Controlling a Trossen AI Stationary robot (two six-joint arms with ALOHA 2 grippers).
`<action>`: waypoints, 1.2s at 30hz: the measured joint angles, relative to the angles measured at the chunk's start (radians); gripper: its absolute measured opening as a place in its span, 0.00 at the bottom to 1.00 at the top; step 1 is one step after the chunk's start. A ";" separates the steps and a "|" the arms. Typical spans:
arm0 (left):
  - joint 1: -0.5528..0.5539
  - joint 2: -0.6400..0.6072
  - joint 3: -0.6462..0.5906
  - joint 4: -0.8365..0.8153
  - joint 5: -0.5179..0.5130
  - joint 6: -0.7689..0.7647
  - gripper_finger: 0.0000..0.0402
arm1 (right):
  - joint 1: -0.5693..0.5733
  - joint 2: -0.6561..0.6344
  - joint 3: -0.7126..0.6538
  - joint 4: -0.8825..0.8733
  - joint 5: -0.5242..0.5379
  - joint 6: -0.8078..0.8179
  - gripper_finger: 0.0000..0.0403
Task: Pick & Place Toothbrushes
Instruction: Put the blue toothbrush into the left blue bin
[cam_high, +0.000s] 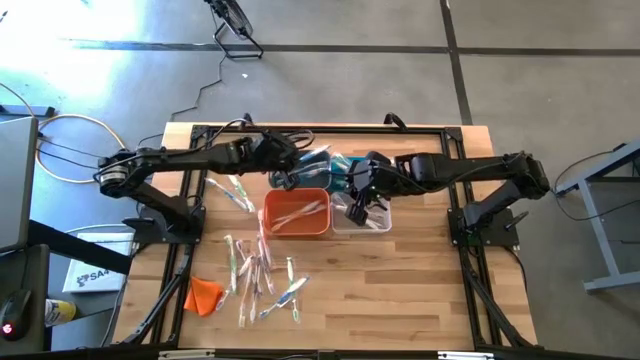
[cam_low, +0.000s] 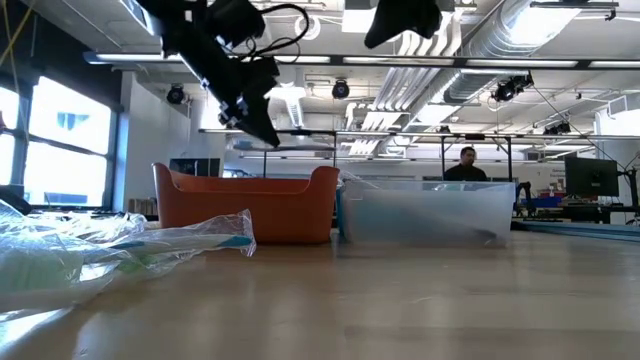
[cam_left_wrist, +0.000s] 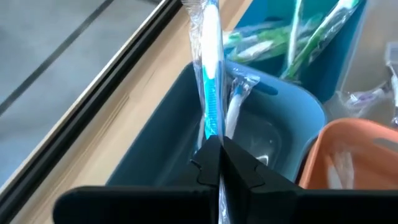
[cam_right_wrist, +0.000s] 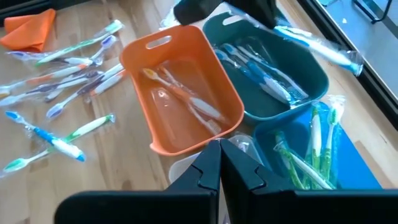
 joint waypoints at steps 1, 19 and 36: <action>0.000 0.000 -0.021 0.039 0.005 0.006 0.00 | -0.004 0.000 0.000 0.000 0.000 0.000 0.00; -0.001 0.000 -0.154 0.194 0.004 0.006 0.00 | -0.011 0.000 0.000 0.000 -0.004 -0.001 0.00; -0.001 0.001 -0.154 0.196 0.005 -0.002 0.31 | -0.010 0.000 0.000 0.000 -0.004 0.003 0.00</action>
